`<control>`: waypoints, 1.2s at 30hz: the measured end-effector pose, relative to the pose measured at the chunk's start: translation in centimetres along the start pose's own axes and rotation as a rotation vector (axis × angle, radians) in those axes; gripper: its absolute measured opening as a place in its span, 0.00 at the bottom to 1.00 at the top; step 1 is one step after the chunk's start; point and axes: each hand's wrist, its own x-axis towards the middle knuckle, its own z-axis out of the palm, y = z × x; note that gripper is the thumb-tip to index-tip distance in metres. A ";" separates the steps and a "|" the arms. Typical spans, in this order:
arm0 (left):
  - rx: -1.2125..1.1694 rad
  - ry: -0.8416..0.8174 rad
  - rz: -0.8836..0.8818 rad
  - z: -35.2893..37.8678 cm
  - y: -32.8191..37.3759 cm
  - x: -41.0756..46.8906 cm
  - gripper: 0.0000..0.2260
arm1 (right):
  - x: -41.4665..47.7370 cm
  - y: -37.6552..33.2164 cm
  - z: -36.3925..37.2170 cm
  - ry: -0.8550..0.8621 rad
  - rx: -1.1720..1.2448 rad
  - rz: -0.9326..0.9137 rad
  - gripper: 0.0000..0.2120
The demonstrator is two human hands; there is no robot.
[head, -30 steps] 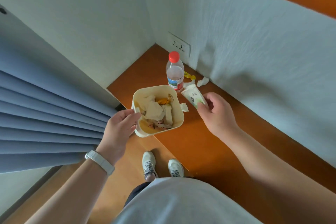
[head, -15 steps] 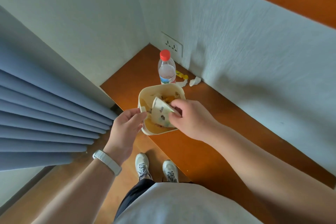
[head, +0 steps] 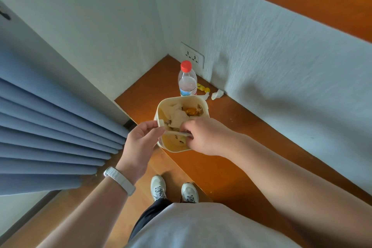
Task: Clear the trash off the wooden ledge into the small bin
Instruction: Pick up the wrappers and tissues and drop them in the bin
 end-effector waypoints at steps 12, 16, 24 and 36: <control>0.014 -0.091 -0.023 -0.3 0.3 1.3 0.15 | 0.3 -0.7 -0.5 -0.118 0.061 0.028 0.12; 0.002 -0.095 -0.011 -0.8 1.1 2.3 0.14 | 0.3 -0.4 -1.4 0.089 0.066 -0.022 0.07; -0.026 -0.013 -0.018 -3.5 2.0 4.2 0.08 | 2.0 4.7 -1.5 0.467 0.146 0.097 0.09; -0.018 0.154 -0.098 -7.7 1.8 5.4 0.06 | 7.6 10.8 7.6 0.128 -0.148 0.336 0.18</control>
